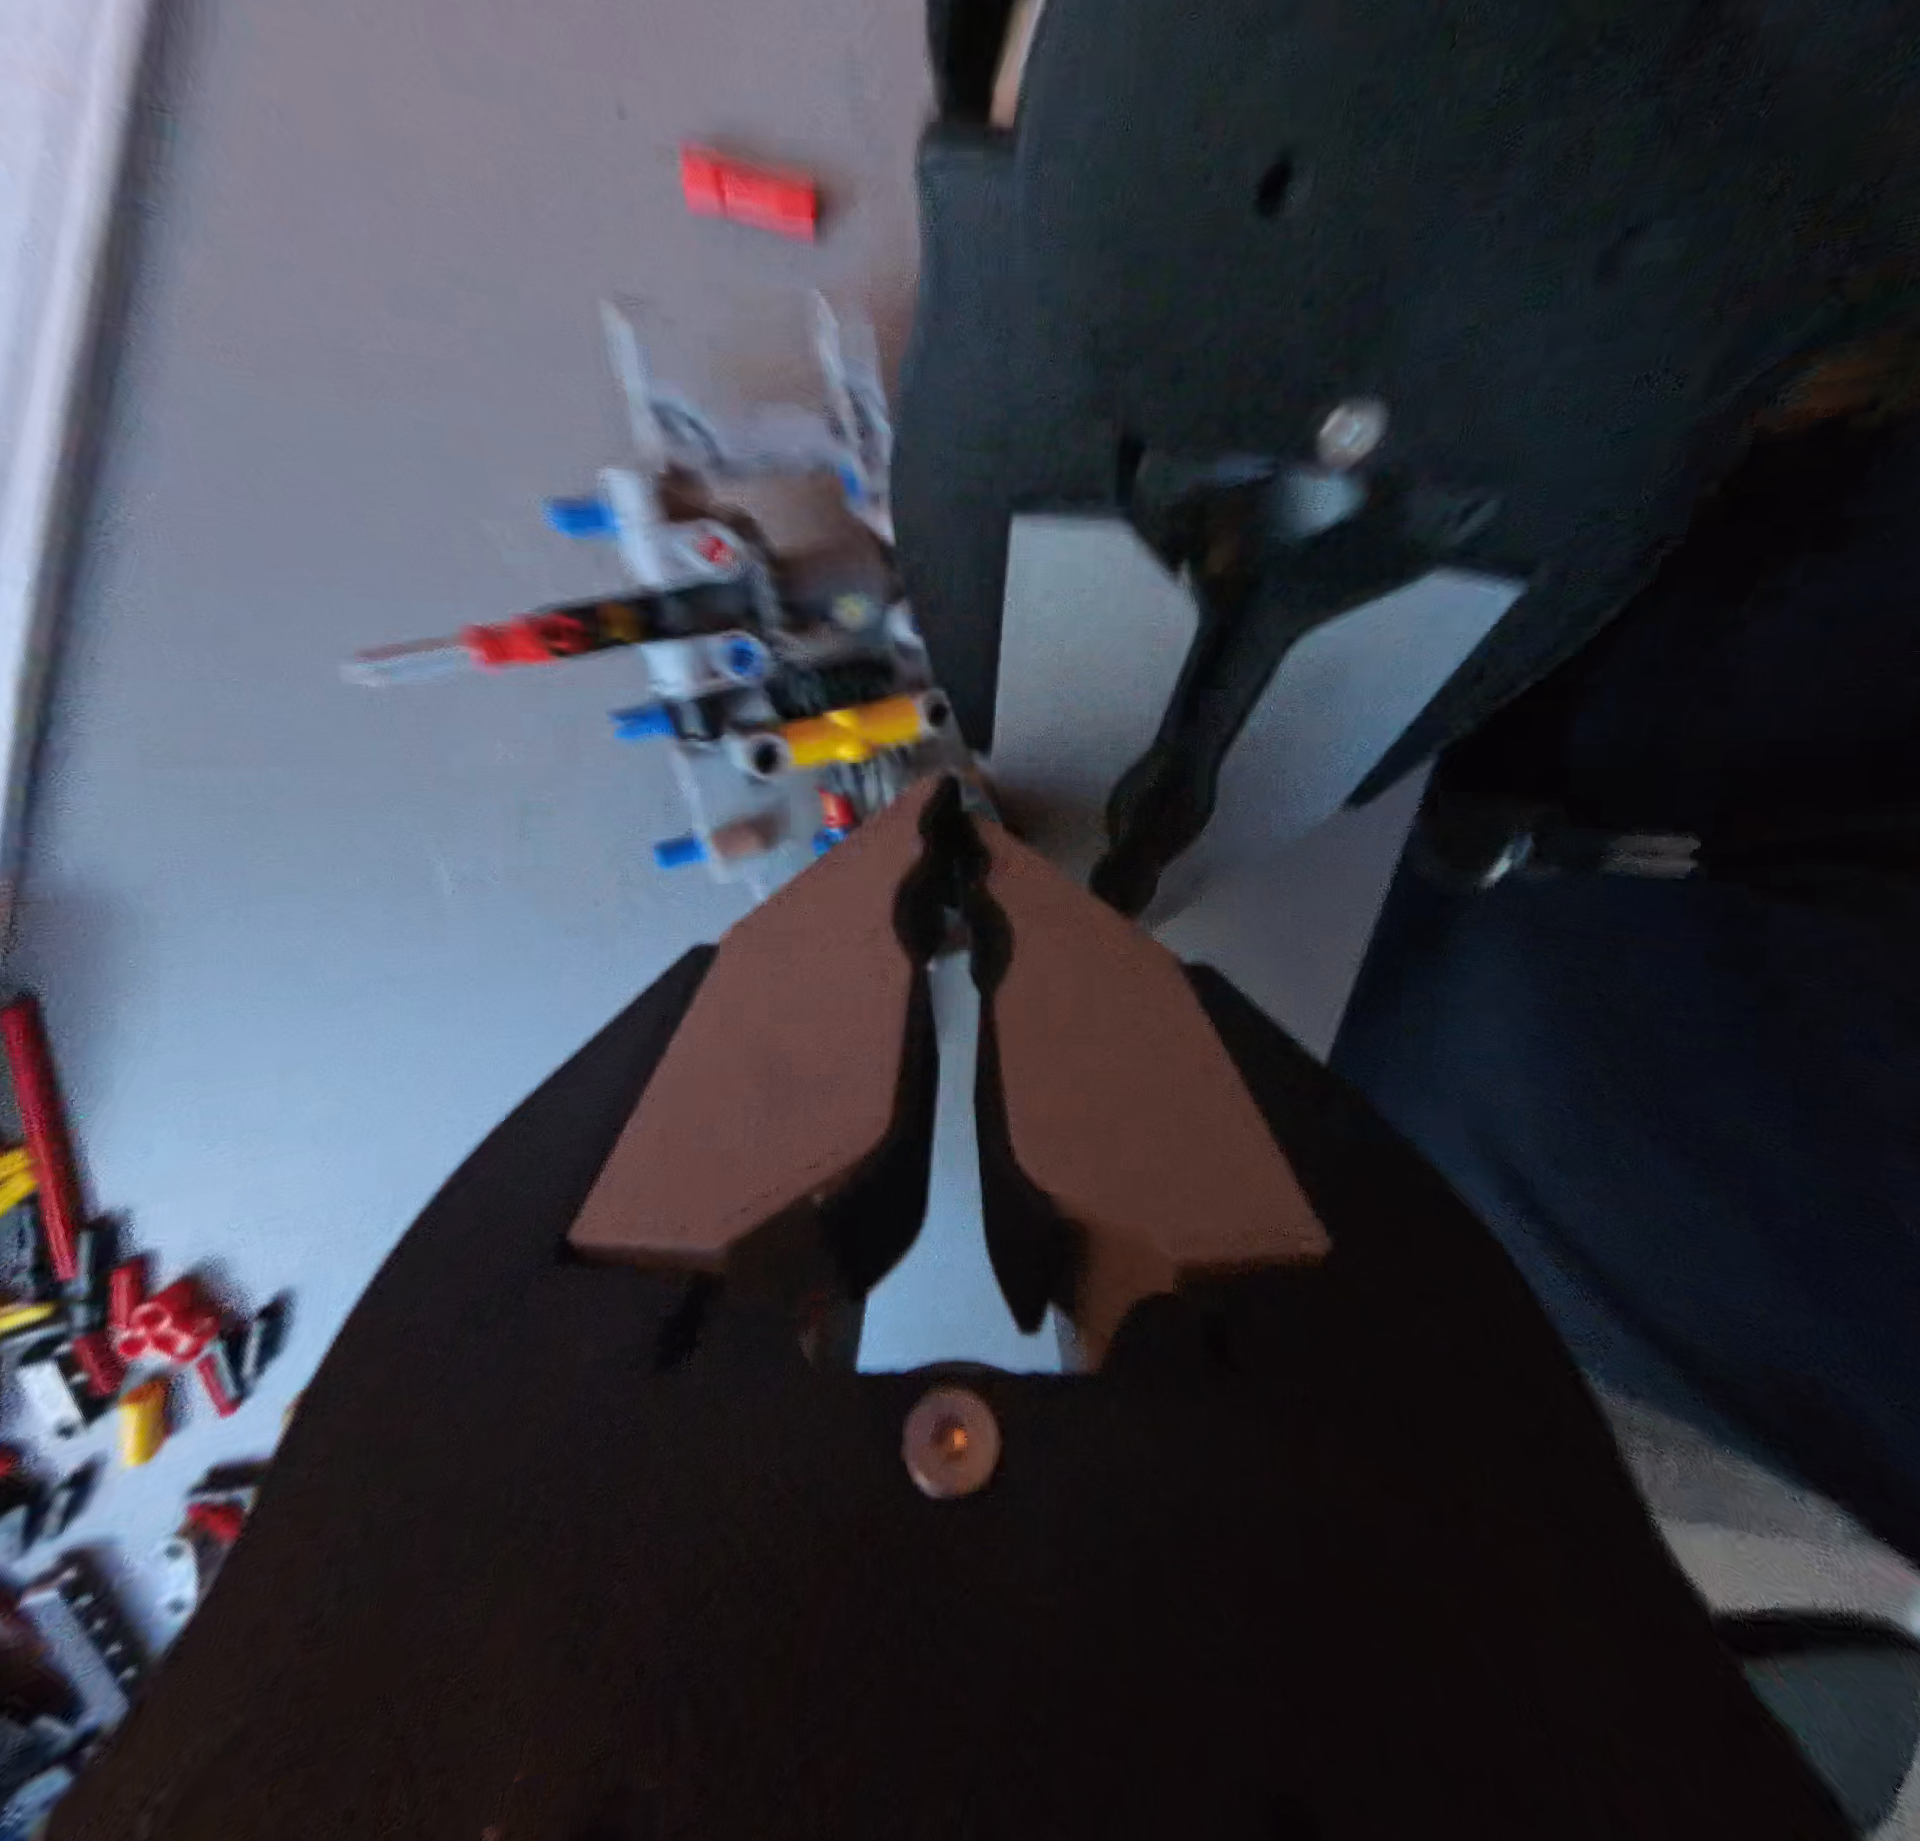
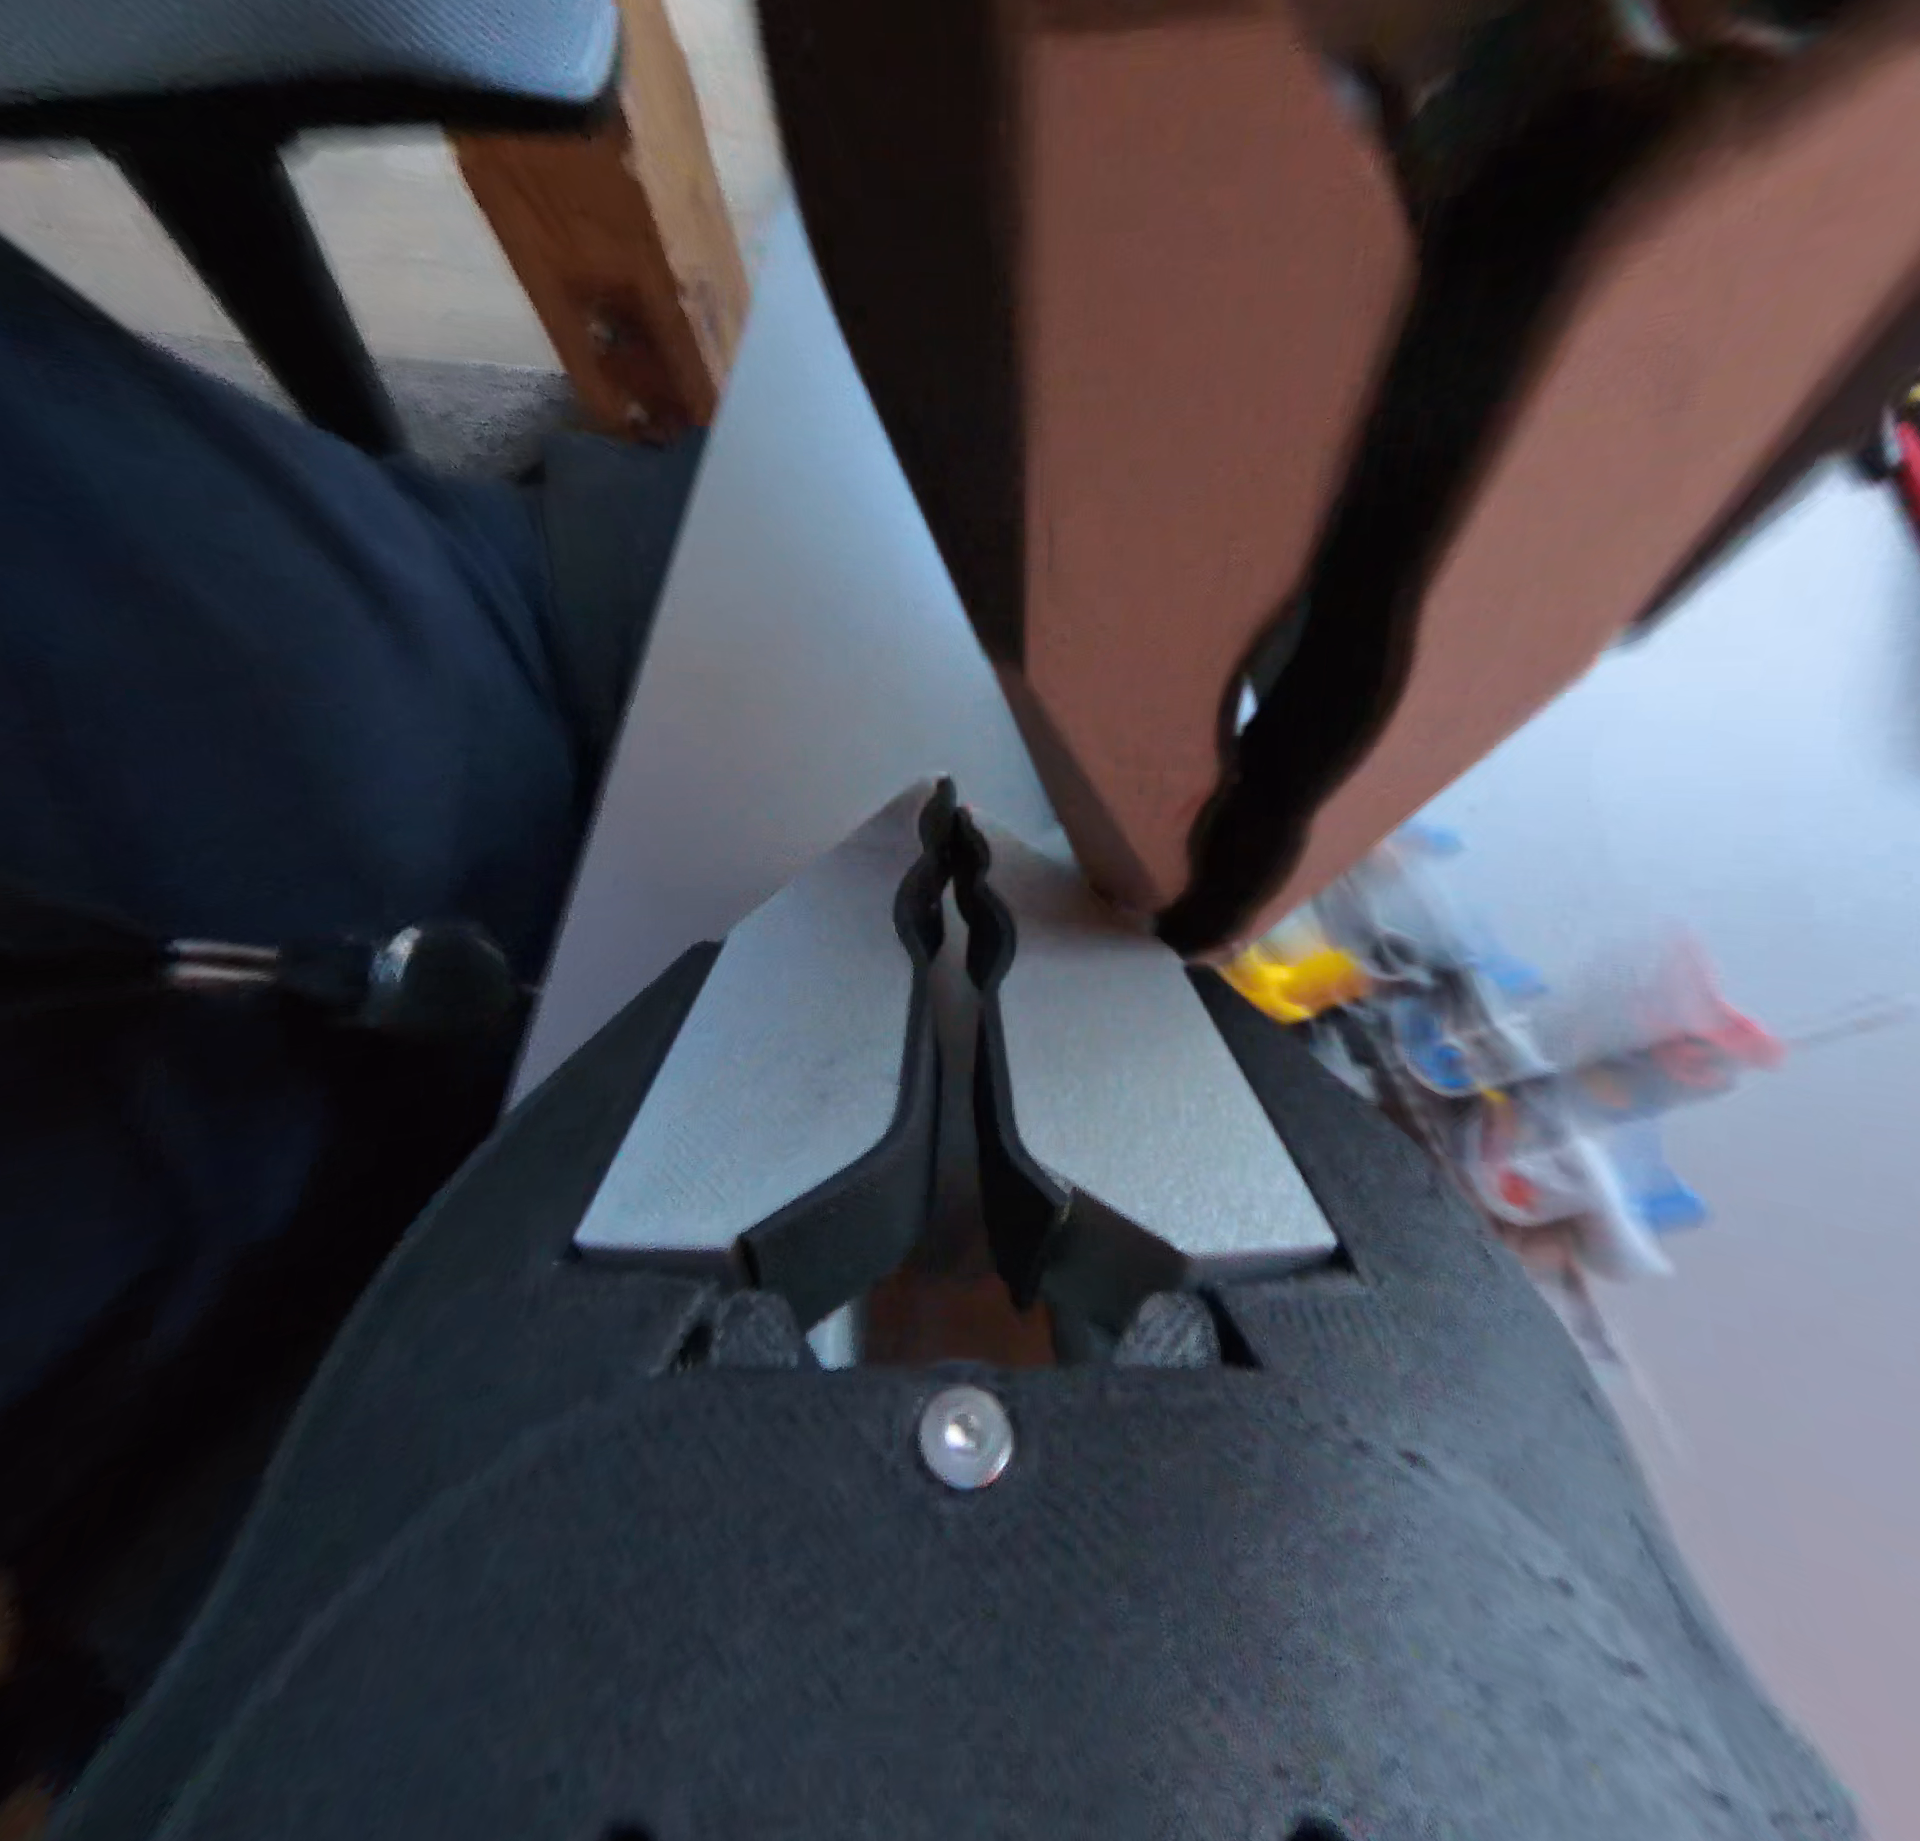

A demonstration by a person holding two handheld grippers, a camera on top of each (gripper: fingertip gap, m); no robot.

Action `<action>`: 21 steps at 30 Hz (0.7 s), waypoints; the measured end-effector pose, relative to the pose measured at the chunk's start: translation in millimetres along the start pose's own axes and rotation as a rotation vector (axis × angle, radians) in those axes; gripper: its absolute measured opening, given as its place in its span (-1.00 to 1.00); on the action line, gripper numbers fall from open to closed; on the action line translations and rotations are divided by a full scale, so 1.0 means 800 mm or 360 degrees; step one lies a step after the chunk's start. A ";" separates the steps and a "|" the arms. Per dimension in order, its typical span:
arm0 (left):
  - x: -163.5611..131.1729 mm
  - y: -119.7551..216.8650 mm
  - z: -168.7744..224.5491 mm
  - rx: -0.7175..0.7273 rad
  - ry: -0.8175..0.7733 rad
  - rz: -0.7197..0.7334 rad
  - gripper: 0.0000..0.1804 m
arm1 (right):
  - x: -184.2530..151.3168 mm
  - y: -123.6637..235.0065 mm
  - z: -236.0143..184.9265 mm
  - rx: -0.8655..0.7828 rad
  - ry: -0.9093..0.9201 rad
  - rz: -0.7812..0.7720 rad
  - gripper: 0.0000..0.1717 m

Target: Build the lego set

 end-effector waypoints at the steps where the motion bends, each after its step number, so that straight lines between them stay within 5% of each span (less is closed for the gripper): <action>1: -0.004 -0.005 -0.002 0.0002 -0.0012 -0.0054 -1.00 | -0.003 0.000 0.003 -0.0005 0.0004 -0.0005 -1.00; 10: -0.030 0.005 -0.025 -0.0018 0.0117 0.0004 -1.00 | -0.017 0.034 0.040 -0.0053 -0.0176 0.0175 -1.00; 14: -0.036 0.013 -0.029 0.0001 0.0174 0.0049 -0.75 | -0.019 0.047 0.055 -0.0145 -0.0254 0.0283 -0.90; 21: -0.053 0.040 -0.019 0.0004 0.0229 0.0185 -0.72 | -0.026 0.055 0.066 -0.0225 -0.0305 0.0282 -0.89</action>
Point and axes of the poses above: each gripper's, where its closed fingertips meet, y back along the fingers, x out of its top, z = x × y across the jaws, the point moved 6 cm from there along y, back along the fingers, and after that the axes turned 4 degrees about -z, right-handed, at the moved point
